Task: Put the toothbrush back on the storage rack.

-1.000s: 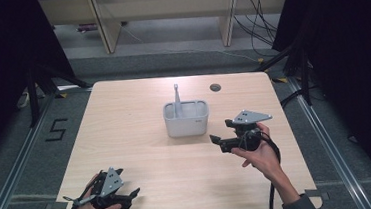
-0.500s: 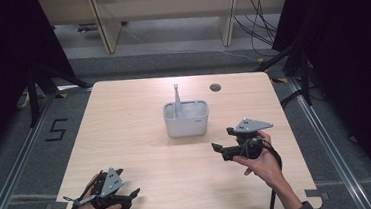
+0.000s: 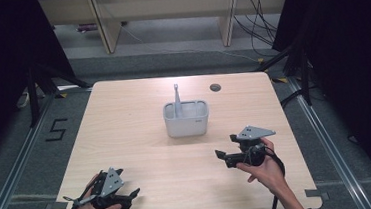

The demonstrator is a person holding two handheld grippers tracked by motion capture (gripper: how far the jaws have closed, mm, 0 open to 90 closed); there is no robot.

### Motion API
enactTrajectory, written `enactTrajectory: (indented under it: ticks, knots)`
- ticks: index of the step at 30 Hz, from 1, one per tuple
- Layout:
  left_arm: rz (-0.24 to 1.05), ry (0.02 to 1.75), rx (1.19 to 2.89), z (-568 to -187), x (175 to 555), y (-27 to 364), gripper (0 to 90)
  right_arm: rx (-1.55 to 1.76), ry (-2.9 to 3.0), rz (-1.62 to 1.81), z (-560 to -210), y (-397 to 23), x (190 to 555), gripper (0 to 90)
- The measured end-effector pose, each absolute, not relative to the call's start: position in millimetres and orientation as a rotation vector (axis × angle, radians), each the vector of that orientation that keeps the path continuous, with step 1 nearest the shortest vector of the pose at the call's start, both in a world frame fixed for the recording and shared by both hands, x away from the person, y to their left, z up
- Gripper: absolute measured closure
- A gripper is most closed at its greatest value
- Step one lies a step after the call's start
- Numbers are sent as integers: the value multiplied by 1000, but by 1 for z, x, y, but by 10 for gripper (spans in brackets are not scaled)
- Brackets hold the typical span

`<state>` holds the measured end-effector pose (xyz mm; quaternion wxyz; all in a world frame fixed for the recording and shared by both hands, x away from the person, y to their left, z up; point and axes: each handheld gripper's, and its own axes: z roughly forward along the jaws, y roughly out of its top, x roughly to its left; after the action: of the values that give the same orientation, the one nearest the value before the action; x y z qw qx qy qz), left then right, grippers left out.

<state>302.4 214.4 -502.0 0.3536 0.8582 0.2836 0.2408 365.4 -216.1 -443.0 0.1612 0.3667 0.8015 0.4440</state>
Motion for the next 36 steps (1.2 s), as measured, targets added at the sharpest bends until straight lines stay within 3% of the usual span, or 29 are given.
enactTrajectory:
  ticks: [36]
  knots:
    - [624, 715, 2243, -502, 303, 215, 151, 1091, 2321, 1188, -477, -238, 335, 168]
